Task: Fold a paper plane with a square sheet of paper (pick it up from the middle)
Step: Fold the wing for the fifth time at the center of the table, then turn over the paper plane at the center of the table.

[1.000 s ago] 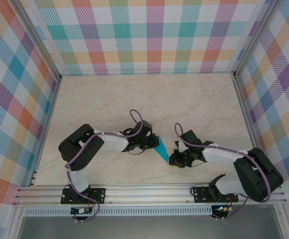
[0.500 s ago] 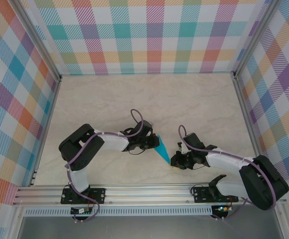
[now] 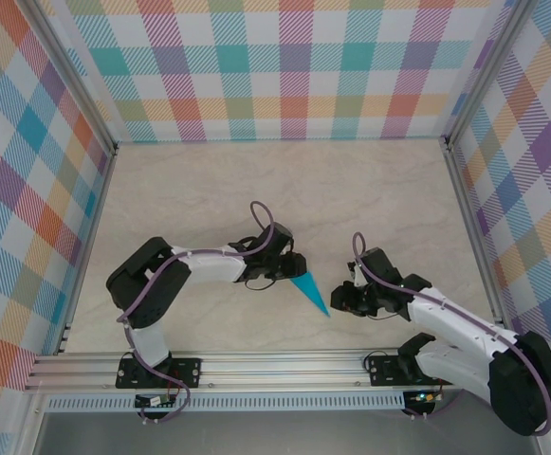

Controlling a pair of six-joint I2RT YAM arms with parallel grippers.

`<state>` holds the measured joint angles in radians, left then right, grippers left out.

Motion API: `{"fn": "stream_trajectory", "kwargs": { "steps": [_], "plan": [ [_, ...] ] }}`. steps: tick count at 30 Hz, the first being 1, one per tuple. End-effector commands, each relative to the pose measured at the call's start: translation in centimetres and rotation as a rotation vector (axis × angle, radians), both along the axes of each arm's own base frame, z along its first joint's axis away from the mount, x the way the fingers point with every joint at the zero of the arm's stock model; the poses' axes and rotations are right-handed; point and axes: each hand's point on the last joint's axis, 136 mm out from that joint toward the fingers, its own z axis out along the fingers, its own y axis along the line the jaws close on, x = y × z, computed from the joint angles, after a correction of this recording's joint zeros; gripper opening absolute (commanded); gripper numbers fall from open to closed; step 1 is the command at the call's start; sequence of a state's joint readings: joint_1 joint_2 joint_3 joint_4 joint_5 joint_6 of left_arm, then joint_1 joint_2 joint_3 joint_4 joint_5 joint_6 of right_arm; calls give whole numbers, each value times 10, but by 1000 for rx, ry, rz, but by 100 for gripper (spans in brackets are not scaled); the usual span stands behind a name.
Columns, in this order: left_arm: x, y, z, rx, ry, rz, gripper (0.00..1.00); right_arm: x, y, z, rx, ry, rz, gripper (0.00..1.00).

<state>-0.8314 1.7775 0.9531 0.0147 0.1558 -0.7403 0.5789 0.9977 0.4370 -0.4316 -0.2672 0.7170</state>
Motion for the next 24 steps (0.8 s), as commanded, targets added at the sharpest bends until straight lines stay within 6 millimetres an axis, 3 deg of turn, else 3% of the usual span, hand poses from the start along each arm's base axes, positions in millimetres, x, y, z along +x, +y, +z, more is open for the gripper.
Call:
{"fn": "stream_trajectory", "kwargs": {
  "steps": [1, 3, 7, 10, 15, 20, 24],
  "plan": [
    [0, 13, 44, 64, -90, 31, 48, 6, -8, -4, -61, -5, -7, 27],
    [-6, 25, 54, 145, -118, 60, 58, 11, -9, -7, -79, -6, -17, 27],
    [-21, 40, 55, 306, -126, 97, 68, 19, -10, -9, -85, -25, -35, 28],
    [-27, 33, 52, 365, -135, 116, 75, 24, -17, -13, -87, -6, -76, 31],
    [-25, 10, 41, 444, -126, 135, 83, 33, -11, -12, 25, 23, -77, 27],
    [-23, -3, 26, 502, -100, 142, 84, 36, -12, -9, 20, 5, -71, 30],
    [-25, -2, 18, 512, -81, 151, 74, 36, -6, -2, 67, -27, -35, 35]
  ]
}}
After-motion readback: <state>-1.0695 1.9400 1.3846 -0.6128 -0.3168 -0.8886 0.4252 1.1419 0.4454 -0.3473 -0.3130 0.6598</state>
